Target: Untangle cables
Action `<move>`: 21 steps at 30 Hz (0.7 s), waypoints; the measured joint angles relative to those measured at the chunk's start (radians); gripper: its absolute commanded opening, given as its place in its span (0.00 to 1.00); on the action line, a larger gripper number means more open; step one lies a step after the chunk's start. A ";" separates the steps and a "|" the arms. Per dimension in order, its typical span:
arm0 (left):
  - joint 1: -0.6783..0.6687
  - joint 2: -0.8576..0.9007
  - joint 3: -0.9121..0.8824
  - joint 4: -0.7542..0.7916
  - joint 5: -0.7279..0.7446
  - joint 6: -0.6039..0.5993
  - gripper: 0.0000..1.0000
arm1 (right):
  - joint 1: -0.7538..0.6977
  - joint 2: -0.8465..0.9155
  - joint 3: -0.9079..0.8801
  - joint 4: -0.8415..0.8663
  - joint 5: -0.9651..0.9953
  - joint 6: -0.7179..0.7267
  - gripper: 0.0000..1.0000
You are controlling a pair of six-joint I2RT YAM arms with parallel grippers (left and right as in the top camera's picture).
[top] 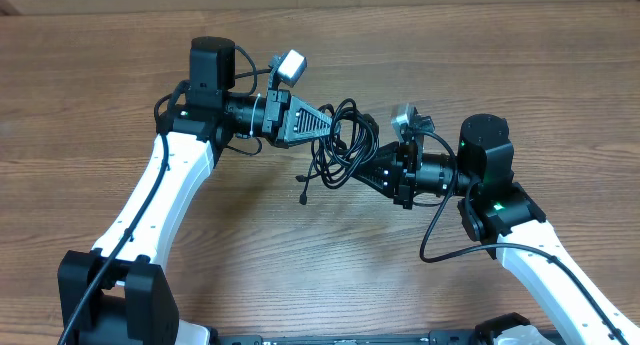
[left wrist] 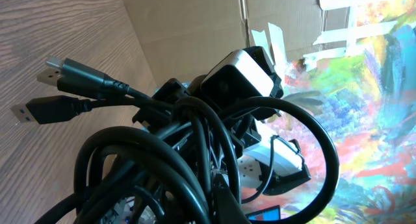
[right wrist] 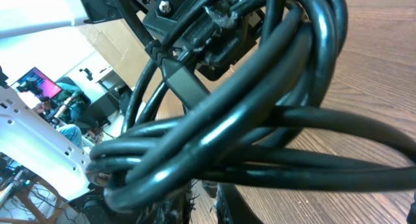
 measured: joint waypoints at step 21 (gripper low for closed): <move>-0.001 0.000 0.000 0.000 0.000 0.000 0.04 | 0.000 0.048 0.000 0.065 0.049 0.027 0.38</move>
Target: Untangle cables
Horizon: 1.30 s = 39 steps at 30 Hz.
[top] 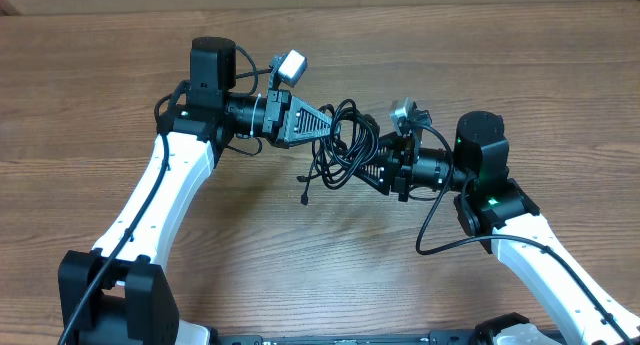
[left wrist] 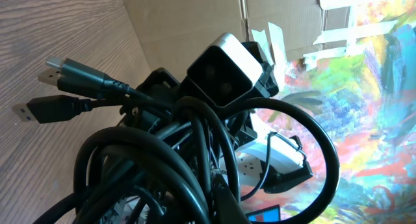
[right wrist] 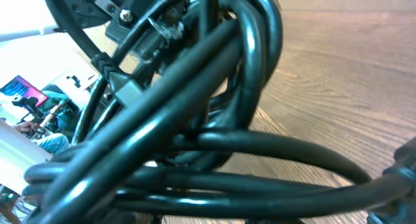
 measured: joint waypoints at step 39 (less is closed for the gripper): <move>0.018 0.000 0.000 -0.004 0.005 0.000 0.04 | 0.045 0.001 0.001 -0.026 0.028 0.041 0.04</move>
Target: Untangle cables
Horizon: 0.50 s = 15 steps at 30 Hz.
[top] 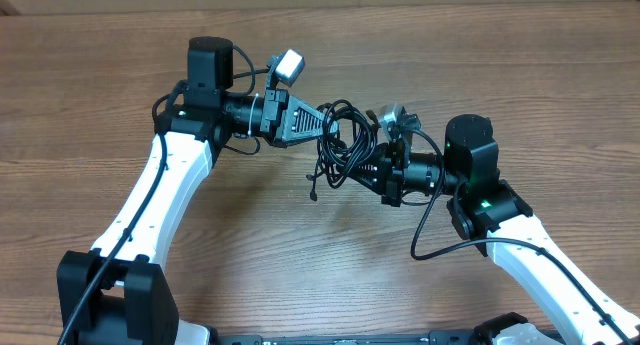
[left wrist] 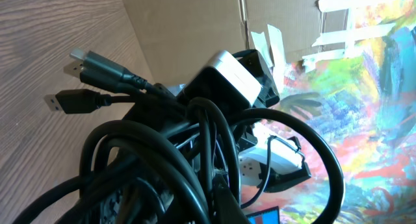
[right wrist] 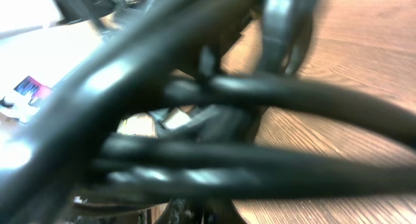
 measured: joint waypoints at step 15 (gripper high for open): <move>0.004 0.000 0.000 0.000 -0.009 0.000 0.04 | -0.118 0.000 0.003 -0.209 0.120 0.160 0.04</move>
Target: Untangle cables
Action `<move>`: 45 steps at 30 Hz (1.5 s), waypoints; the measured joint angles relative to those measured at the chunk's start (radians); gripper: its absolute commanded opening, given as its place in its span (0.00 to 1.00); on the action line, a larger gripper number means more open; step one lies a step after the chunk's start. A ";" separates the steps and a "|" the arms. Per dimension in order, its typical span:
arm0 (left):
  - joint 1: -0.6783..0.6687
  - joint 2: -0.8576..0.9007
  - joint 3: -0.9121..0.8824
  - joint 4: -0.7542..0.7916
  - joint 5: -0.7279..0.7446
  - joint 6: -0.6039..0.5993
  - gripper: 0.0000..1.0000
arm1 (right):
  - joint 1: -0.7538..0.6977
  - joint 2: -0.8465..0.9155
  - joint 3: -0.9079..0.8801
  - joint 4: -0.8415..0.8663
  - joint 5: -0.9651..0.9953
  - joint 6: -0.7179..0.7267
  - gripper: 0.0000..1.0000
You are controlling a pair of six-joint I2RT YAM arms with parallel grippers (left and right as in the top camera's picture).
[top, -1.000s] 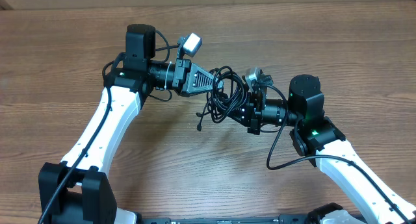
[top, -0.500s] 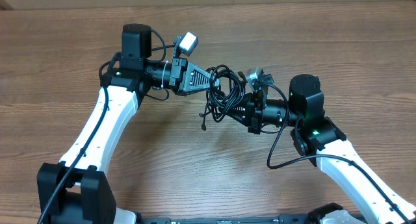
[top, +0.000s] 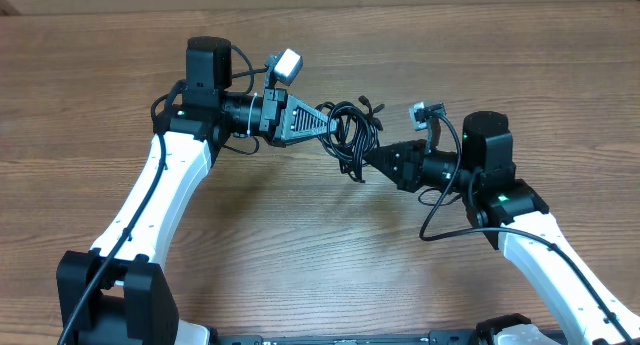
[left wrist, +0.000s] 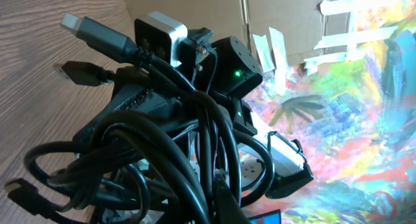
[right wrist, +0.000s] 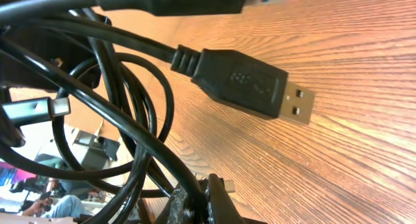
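Observation:
A tangled bundle of black cables [top: 350,135] hangs in the air above the wooden table [top: 300,255], held between both arms. My left gripper [top: 335,128] is shut on the bundle from the left; the cable loops [left wrist: 169,152] fill its wrist view. My right gripper [top: 368,157] is shut on one thin black cable [right wrist: 162,165] at the bundle's lower right. A black USB plug [right wrist: 253,87] lies right in front of the right wrist camera. Other plug ends [left wrist: 97,36] stick out of the bundle in the left wrist view.
Both arms reach in over the middle of the table, the left arm [top: 170,175] from the left, the right arm [top: 520,225] from the right. The right arm's own lead [top: 435,220] loops below its wrist.
My right gripper has drawn back to the right and now pinches a single thin cable. The dangling plug ends no longer hang low at the bundle's left. The bundle looks tighter.
Both grippers held the bundle in the air, with plug ends hanging down at its lower left. The right arm then stood further left twice, deeper in the loops. Now it is back at the right, shut on one strand, with the plugs drawn up.

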 measured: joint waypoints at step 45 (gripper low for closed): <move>0.001 0.008 0.000 -0.015 -0.006 0.048 0.04 | -0.068 -0.001 0.022 -0.322 0.315 0.636 0.18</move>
